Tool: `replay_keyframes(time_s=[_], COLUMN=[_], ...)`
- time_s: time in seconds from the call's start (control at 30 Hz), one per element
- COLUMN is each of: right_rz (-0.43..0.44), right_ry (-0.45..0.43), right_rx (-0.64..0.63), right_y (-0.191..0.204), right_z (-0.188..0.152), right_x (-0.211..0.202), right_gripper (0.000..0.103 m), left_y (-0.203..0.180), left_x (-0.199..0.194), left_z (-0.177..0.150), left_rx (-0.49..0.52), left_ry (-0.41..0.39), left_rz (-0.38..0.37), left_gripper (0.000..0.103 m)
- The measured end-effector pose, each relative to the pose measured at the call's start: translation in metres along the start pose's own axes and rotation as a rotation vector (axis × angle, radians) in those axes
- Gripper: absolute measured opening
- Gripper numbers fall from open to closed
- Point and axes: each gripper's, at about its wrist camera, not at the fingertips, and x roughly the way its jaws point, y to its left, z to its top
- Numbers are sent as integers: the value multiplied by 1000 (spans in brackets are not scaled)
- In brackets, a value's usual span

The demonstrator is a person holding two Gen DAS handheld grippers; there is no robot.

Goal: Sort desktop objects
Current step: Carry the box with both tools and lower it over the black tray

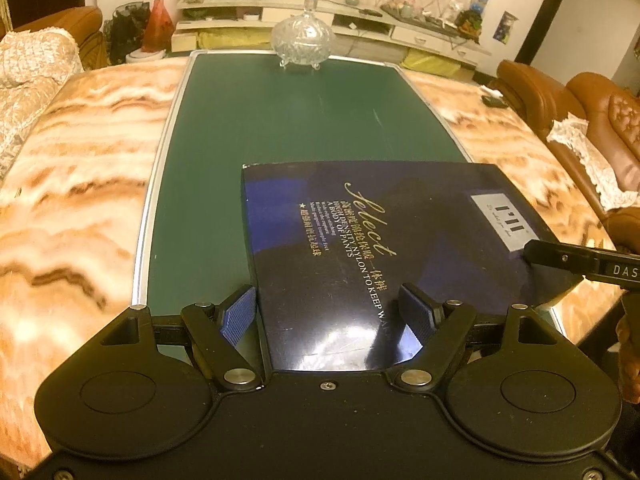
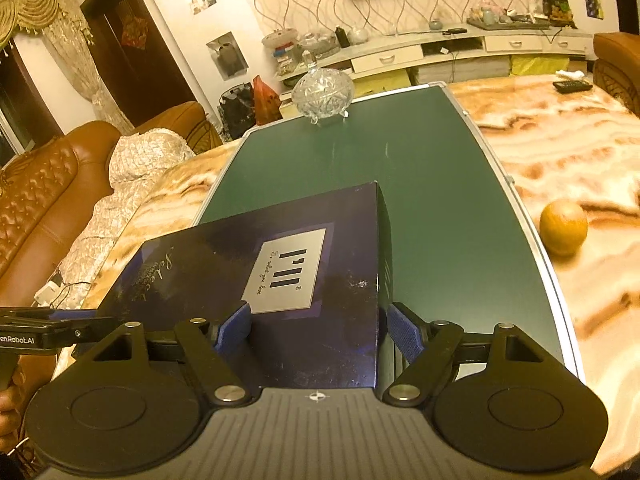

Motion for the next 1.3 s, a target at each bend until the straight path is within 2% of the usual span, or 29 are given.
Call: replay_keyframes(time_s=[0.5,1.3], right_rz=[-7,-21], right_ry=[11,31], right_rx=[0,15], right_y=[-2,-15], right_z=[-40,-62], right_x=[-3,-3], right_gripper=[79,77], left_y=[-6,-14], left_x=[-6,2], left_z=[-40,-60], left_rx=[32,57], left_ry=[16,49], left_rz=[23,29], left_gripper=[77,76])
